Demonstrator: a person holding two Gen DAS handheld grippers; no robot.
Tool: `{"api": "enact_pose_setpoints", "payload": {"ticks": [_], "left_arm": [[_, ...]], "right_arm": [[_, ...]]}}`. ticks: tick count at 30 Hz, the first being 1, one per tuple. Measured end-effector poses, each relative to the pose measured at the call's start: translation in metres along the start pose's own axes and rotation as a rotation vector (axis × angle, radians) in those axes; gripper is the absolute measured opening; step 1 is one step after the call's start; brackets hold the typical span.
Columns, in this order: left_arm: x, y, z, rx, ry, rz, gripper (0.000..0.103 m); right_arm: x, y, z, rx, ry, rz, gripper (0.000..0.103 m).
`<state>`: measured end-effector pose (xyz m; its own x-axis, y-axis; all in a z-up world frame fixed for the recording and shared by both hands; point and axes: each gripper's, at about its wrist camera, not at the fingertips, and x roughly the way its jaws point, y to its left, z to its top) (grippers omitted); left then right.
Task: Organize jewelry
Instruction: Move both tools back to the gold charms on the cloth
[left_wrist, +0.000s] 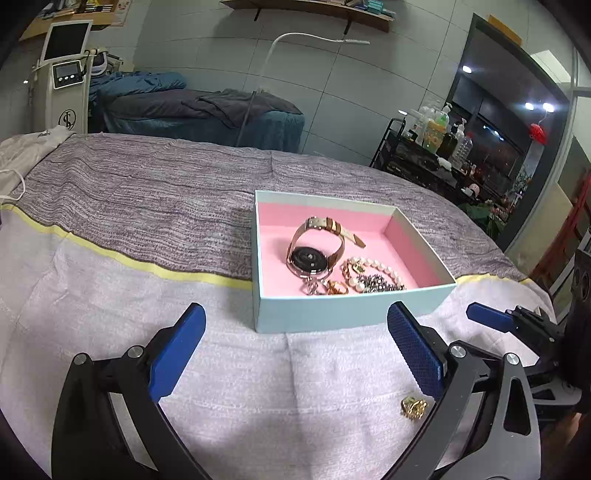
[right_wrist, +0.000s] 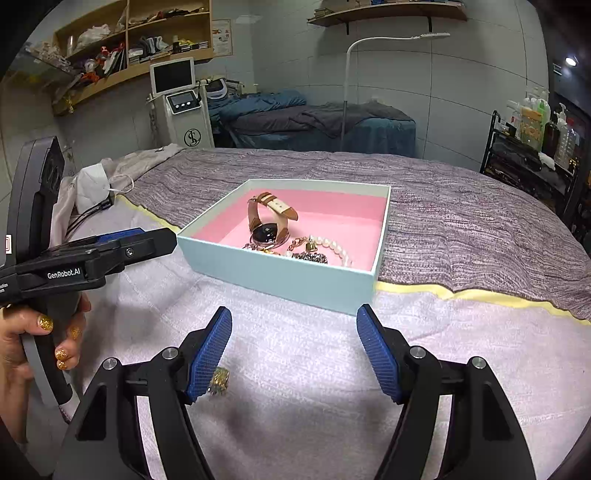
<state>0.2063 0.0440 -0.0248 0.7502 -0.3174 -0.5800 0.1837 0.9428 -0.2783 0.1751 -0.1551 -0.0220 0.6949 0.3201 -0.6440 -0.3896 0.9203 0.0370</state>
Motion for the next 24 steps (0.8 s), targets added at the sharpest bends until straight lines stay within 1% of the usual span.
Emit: {"api": "enact_pose_setpoints", "payload": {"ticks": [10,12,17,19,21,23,24], "left_arm": [[-0.022,-0.008,-0.043,0.063,-0.003,0.046,0.097],[-0.024,-0.011,-0.049,0.076,0.005,0.056,0.097],[-0.025,-0.012,-0.060,0.084,0.025,0.066,0.097],[-0.026,-0.013,-0.064,0.087,0.028,0.069,0.097],[-0.025,-0.014,-0.064,0.091,0.031,0.066,0.097],[-0.025,-0.016,-0.065,0.097,0.031,0.065,0.097],[-0.025,-0.018,-0.065,0.101,0.032,0.063,0.097]], "right_arm": [[-0.003,0.027,-0.035,-0.024,0.061,0.050,0.068],[-0.001,0.034,-0.038,-0.035,0.071,0.057,0.065],[0.010,0.042,-0.042,-0.058,0.089,0.056,0.044],[0.012,0.043,-0.041,-0.067,0.084,0.039,0.039],[0.013,0.043,-0.041,-0.062,0.083,0.041,0.031],[0.013,0.042,-0.040,-0.060,0.086,0.043,0.019],[0.013,0.042,-0.040,-0.063,0.087,0.043,0.016]]}}
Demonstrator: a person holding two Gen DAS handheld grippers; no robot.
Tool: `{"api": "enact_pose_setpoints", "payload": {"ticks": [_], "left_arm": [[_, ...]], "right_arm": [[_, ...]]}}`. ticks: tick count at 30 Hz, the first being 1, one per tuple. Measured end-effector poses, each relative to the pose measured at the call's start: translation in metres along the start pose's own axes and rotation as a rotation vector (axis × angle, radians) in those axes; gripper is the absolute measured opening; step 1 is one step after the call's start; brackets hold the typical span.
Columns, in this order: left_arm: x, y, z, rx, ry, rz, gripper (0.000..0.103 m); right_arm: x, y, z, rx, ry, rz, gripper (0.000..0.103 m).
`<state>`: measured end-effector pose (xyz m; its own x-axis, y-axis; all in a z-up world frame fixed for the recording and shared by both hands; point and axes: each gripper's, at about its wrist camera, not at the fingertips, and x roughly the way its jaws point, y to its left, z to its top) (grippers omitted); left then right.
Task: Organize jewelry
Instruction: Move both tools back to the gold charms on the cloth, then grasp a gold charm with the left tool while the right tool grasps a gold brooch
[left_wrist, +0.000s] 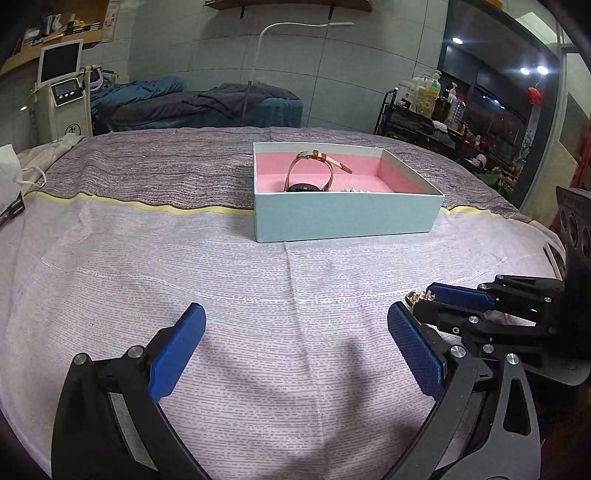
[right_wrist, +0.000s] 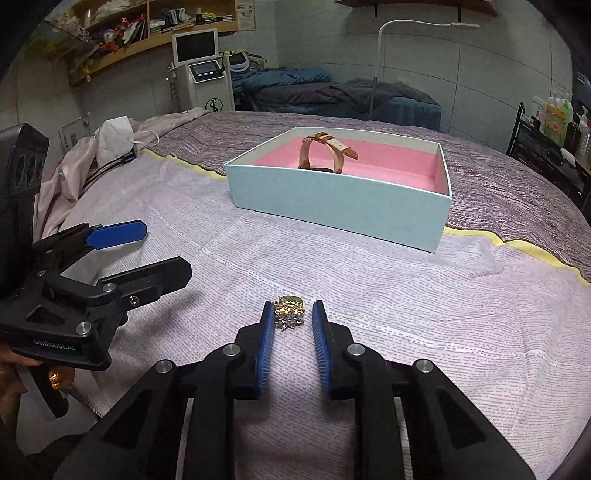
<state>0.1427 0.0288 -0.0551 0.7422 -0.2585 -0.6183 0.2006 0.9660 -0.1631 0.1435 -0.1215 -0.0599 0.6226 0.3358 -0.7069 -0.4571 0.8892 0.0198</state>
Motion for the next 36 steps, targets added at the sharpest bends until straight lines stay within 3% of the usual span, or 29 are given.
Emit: {"api": "enact_pose_setpoints", "payload": {"ticks": [8,16,19,27,36], "left_arm": [[0.000,-0.022,0.001,0.066,-0.003,-0.056,0.096],[0.021,-0.063,0.004,0.182,0.055,-0.136,0.064],[0.032,-0.077,0.006,0.212,0.080,-0.155,0.057],[0.048,-0.088,0.011,0.210,0.108,-0.162,0.031],[0.045,-0.087,0.009,0.197,0.104,-0.160,0.015]], "right_arm": [[-0.011,-0.011,-0.005,0.040,-0.015,0.026,0.016],[-0.026,-0.043,-0.010,0.111,-0.019,-0.040,0.016],[-0.029,-0.053,-0.012,0.137,-0.022,-0.054,0.016],[-0.029,-0.057,-0.015,0.145,-0.023,-0.052,0.016],[-0.027,-0.056,-0.015,0.141,-0.021,-0.043,0.016]]}}
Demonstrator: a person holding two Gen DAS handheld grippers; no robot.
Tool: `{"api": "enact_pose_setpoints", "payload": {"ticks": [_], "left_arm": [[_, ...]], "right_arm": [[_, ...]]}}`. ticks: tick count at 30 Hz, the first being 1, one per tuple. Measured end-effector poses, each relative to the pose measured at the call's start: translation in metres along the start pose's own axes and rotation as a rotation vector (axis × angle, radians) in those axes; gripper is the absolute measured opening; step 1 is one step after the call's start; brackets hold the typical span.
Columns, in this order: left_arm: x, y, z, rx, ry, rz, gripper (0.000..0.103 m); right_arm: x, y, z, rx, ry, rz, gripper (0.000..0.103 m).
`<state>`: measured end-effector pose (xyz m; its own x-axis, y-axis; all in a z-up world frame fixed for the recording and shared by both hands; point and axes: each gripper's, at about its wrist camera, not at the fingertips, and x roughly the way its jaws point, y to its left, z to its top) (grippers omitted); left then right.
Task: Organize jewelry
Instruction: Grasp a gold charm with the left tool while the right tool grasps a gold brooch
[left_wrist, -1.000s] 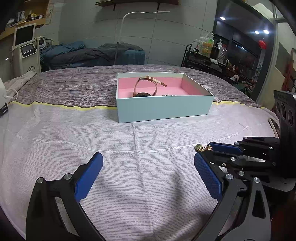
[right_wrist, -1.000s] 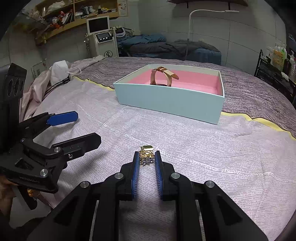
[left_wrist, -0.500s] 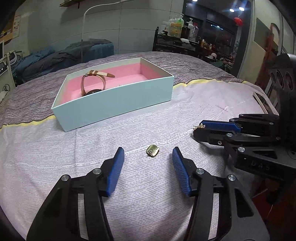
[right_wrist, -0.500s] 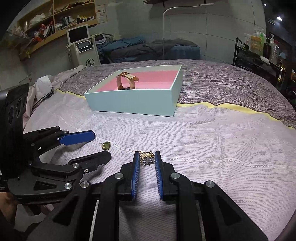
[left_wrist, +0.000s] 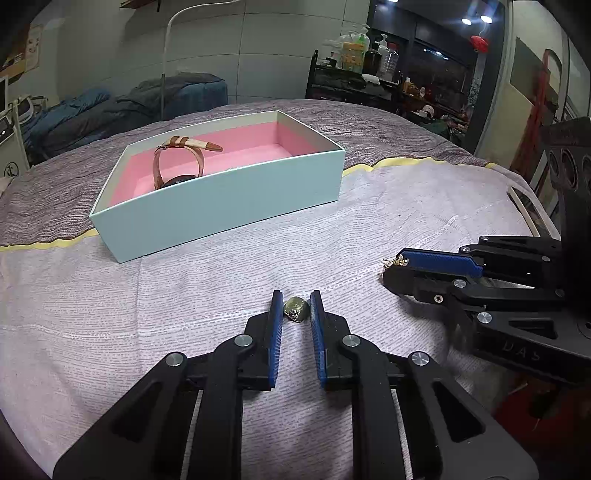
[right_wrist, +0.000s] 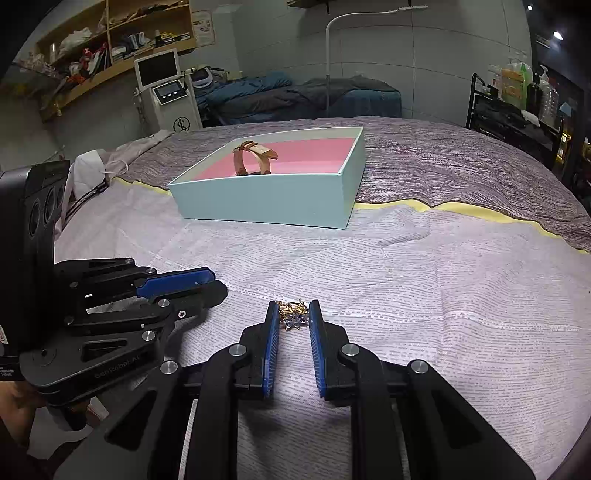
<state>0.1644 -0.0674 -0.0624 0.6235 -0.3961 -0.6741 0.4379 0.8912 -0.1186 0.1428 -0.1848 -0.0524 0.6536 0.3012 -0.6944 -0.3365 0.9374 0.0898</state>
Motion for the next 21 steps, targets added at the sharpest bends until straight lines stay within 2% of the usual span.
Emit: {"api": "enact_pose_setpoints", "payload": {"ticks": [9,21], "left_arm": [[-0.007,0.003,-0.001,-0.024,-0.002,-0.005,0.015],[-0.053,0.031,0.006,-0.116,-0.105,0.010,0.015]], "right_arm": [[0.000,0.003,0.000,-0.007,0.000,0.015,0.016],[-0.015,0.026,0.014,-0.074,-0.069,0.086,0.016]]}}
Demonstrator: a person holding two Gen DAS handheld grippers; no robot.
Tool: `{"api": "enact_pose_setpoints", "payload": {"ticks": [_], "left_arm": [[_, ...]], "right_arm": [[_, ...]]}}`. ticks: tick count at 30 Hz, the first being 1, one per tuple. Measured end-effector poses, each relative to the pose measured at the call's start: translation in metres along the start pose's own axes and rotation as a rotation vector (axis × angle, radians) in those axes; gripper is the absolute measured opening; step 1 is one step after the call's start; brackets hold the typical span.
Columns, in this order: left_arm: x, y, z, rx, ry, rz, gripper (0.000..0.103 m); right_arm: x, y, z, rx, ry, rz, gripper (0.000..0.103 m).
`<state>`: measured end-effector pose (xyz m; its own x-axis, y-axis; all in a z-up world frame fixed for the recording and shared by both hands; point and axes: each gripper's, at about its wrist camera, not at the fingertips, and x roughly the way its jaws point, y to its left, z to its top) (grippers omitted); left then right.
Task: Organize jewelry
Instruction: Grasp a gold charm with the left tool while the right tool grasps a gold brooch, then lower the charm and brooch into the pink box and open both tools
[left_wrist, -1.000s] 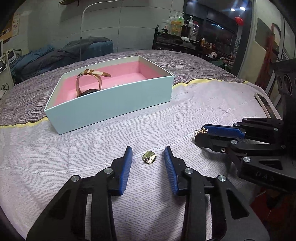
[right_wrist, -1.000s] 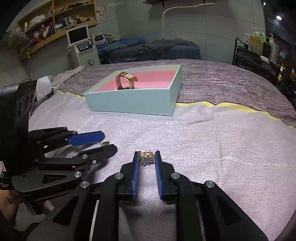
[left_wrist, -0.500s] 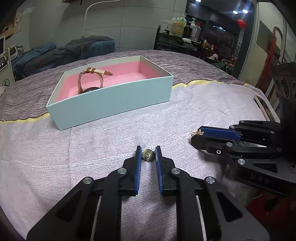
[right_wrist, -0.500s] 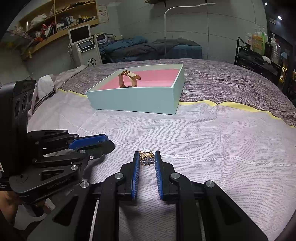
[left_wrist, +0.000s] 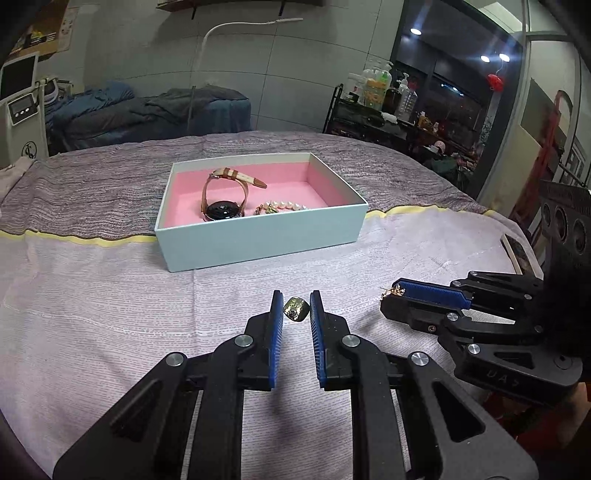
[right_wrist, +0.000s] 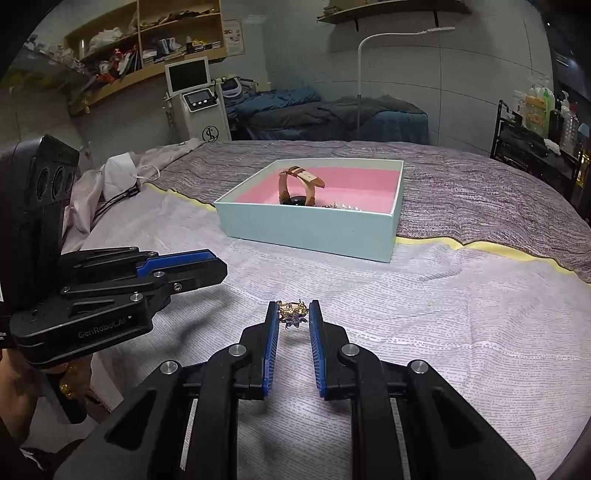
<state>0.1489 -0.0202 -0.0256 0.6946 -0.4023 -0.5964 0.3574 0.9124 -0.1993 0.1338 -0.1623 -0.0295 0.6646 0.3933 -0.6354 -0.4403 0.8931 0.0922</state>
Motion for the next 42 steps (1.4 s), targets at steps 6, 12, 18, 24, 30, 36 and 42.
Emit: {"api": "enact_pose_setpoints", "payload": {"ticks": [6,12,18,24,30,36,42], "left_arm": [[-0.013,0.010,0.018,-0.020,-0.054,-0.008,0.015],[-0.016,0.011,0.041,0.001,-0.102,-0.008,0.015],[-0.006,0.016,0.066,0.007,-0.128,-0.008,0.015],[0.016,0.026,0.091,0.010,-0.108,-0.028,0.015],[0.050,0.036,0.113,0.003,-0.055,-0.052,0.015],[0.085,0.036,0.133,0.009,0.001,-0.068,0.015],[0.111,0.033,0.144,0.033,0.044,-0.060,0.015]], "right_arm": [[-0.002,0.010,0.016,-0.034,-0.036,0.014,0.016],[-0.002,0.011,0.034,-0.051,-0.073,0.014,0.016],[0.004,0.006,0.057,-0.060,-0.102,0.005,0.016],[0.023,-0.009,0.075,-0.038,-0.096,-0.017,0.016],[0.046,-0.023,0.086,-0.033,-0.072,-0.056,0.016],[0.066,-0.027,0.093,-0.053,-0.045,-0.083,0.016],[0.079,-0.029,0.097,-0.043,-0.025,-0.088,0.016]]}}
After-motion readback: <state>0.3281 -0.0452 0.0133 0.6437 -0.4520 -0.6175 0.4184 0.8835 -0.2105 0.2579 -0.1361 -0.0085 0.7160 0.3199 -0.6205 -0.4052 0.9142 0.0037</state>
